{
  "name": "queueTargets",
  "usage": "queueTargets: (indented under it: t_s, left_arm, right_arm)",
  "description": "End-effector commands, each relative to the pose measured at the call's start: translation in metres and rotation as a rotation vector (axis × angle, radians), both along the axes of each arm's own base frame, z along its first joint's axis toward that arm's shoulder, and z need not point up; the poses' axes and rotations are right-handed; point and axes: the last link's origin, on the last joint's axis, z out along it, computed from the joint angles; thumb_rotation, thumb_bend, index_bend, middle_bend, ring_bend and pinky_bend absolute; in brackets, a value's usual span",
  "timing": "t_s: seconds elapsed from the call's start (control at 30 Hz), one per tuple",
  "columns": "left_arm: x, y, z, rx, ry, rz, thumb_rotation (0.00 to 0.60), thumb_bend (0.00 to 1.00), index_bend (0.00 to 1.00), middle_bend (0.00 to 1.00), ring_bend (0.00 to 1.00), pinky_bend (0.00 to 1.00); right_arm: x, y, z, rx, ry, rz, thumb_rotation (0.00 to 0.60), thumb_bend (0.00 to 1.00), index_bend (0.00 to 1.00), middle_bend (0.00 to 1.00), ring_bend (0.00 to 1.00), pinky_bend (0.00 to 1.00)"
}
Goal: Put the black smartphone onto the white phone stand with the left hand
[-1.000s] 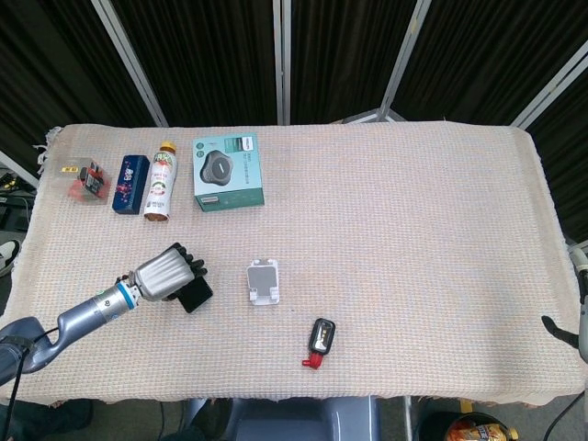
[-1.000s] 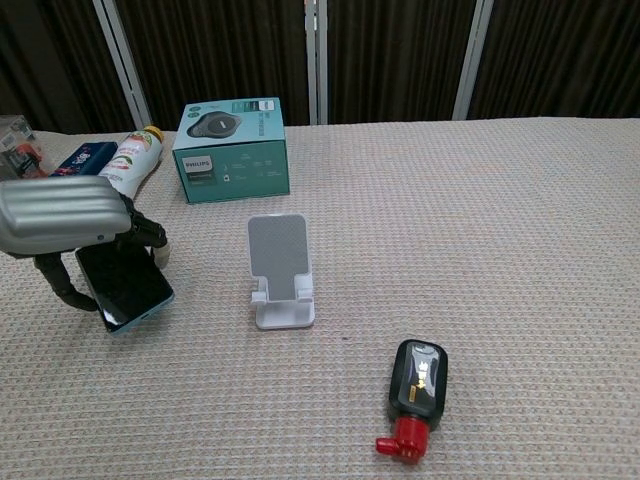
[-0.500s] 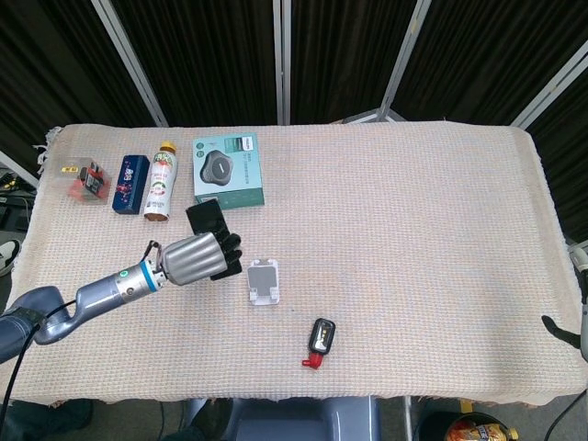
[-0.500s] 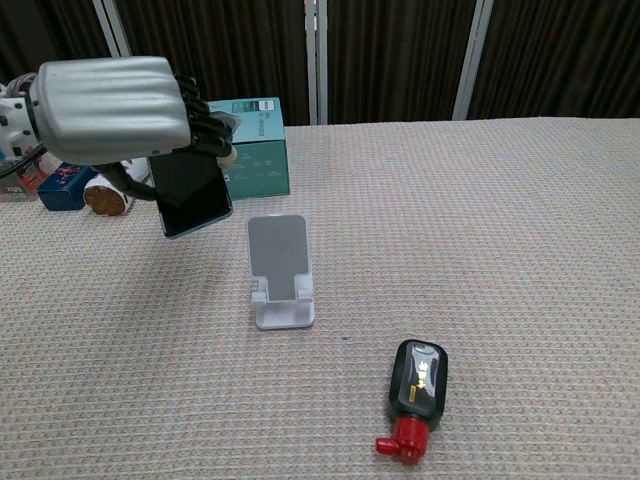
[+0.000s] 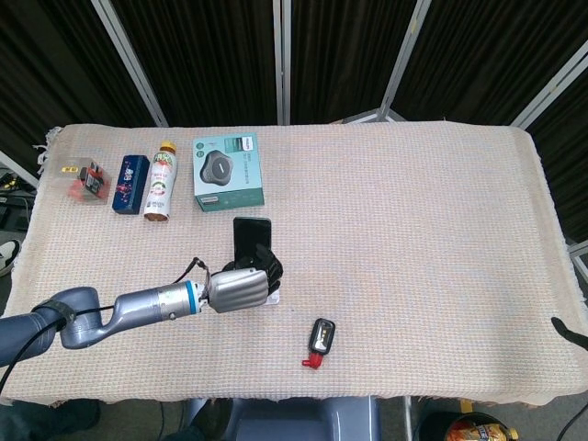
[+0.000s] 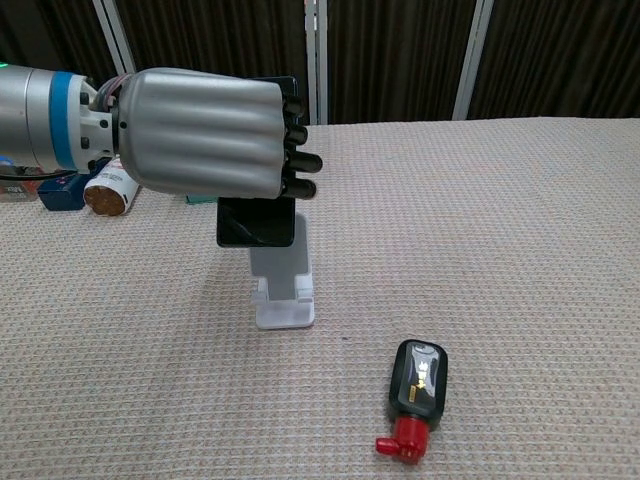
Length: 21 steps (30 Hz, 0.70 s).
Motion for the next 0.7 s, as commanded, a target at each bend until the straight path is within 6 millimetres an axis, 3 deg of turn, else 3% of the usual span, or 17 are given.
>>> queueTargets:
  t_s: [0.03,0.3,0.43,0.7]
  left_arm:
    - [0.004,-0.003,-0.005,0.025,0.026,-0.014,0.600,0.00,0.56,0.43,0.46,0.43]
    - [0.002,-0.008,-0.022,0.088,0.056,-0.046,0.600,0.00,0.55,0.42,0.46,0.43]
    - [-0.003,-0.018,-0.043,0.124,0.035,-0.027,0.600,0.00,0.54,0.42,0.46,0.42]
    - [-0.008,-0.024,-0.051,0.177,0.046,0.001,0.600,0.00,0.53,0.41,0.45,0.42]
  right_arm:
    - [0.000,0.001,0.001,-0.002,-0.003,0.003,0.600,0.00,0.00,0.00,0.00,0.00]
    - [0.000,0.003,0.004,-0.003,-0.014,0.008,0.600,0.00,0.00,0.00,0.00,0.00]
    - [0.000,0.003,0.005,-0.004,-0.023,0.010,0.600,0.00,0.00,0.00,0.00,0.00]
    - [-0.002,0.004,0.007,-0.008,-0.032,0.004,0.600,0.00,0.00,0.00,0.00,0.00]
